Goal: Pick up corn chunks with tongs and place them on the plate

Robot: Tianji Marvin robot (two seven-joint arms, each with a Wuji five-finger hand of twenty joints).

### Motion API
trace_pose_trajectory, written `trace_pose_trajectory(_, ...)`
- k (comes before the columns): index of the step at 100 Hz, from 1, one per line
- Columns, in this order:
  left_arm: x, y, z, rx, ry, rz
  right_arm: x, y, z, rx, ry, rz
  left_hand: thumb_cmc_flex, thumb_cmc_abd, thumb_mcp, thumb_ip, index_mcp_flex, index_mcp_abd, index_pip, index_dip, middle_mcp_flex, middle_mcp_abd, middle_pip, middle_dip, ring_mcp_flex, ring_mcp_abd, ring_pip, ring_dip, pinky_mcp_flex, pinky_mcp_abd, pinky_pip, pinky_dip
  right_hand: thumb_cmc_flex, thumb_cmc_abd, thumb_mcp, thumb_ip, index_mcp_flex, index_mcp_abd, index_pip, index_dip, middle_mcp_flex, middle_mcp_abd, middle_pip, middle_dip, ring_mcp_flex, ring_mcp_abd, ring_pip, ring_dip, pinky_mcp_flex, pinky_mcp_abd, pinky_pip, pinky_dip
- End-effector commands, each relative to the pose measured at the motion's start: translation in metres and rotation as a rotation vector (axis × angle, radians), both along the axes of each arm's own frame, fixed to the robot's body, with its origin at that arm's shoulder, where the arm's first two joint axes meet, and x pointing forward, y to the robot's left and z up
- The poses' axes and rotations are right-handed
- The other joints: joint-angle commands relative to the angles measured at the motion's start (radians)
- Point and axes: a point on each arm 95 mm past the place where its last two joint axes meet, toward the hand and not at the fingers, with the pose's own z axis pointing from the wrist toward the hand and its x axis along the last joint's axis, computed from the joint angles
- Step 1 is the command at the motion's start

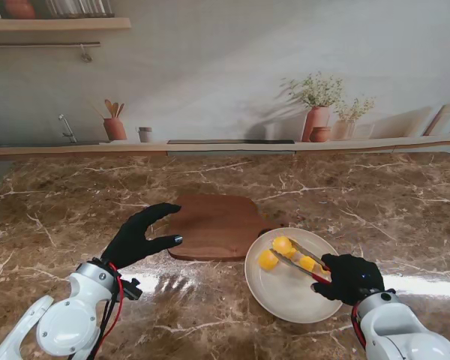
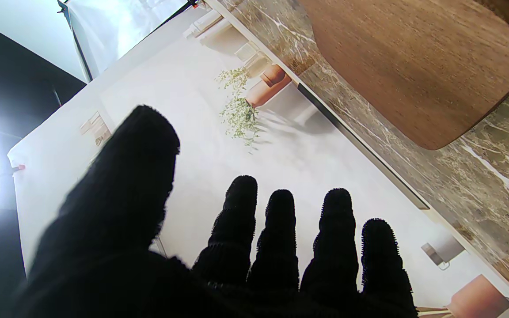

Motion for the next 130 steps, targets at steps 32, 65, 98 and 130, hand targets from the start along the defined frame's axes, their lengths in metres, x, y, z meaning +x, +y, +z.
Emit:
trace_pose_trajectory(32,-0.002,0.002,-0.006,0.000,0.006,0.008,-0.013,-0.002,-0.001,-0.002,0.072,0.008,0.004,0.025,-0.041,0.025,-0.001,-0.014,-0.017,0.009,-0.025,-0.037,-0.019,-0.002,-0.040,-0.047,-0.026,-0.011,-0.019,-0.051,-0.030,0.016,0.099,0.003,0.240,-0.021,0.086,-0.089,-0.129,0.044,0.011,-0.017,-0.038,0.034,-0.011,0.018,-0.029,0.021,-0.012,-0.091,0.033,0.003)
trace_pose_trajectory(65,-0.002,0.003,-0.008,0.003,0.005,0.006,-0.017,-0.006,0.000,0.000,0.084,0.000,0.001,0.021,-0.041,0.025,-0.001,-0.014,-0.017,0.010,-0.025,-0.037,-0.019,-0.002,-0.039,-0.047,-0.026,-0.011,-0.019,-0.051,-0.032,0.017,-0.174,-0.067,0.265,0.088,0.037,-0.075,-0.256,0.158,-0.082,-0.026,-0.033,-0.056,-0.080,-0.008,-0.040,0.034,-0.053,-0.138,-0.001,0.024)
trace_pose_trajectory(98,0.000,0.000,-0.011,0.004,0.008,-0.010,0.026,-0.017,0.010,0.026,0.004,-0.056,0.000,0.019,-0.036,0.025,0.000,-0.015,-0.016,0.010,-0.025,-0.036,-0.018,-0.002,-0.038,-0.047,-0.025,-0.011,-0.018,-0.051,-0.033,0.018,-0.132,-0.027,0.275,0.076,0.074,-0.101,-0.243,0.176,-0.049,-0.033,-0.020,-0.067,-0.059,0.003,-0.034,0.029,-0.045,-0.109,0.006,0.025)
trace_pose_trajectory(130,0.003,0.000,-0.011,0.008,0.001,-0.014,0.100,-0.047,0.000,0.026,-0.029,-0.096,0.000,0.024,-0.039,0.024,-0.002,-0.013,-0.017,0.009,-0.026,-0.036,-0.018,-0.002,-0.041,-0.048,-0.026,-0.011,-0.019,-0.052,-0.034,0.017,-0.169,-0.041,0.327,0.064,0.077,-0.121,-0.238,0.181,-0.046,-0.048,-0.021,-0.076,-0.063,-0.003,-0.041,0.023,-0.058,-0.098,-0.006,0.014)
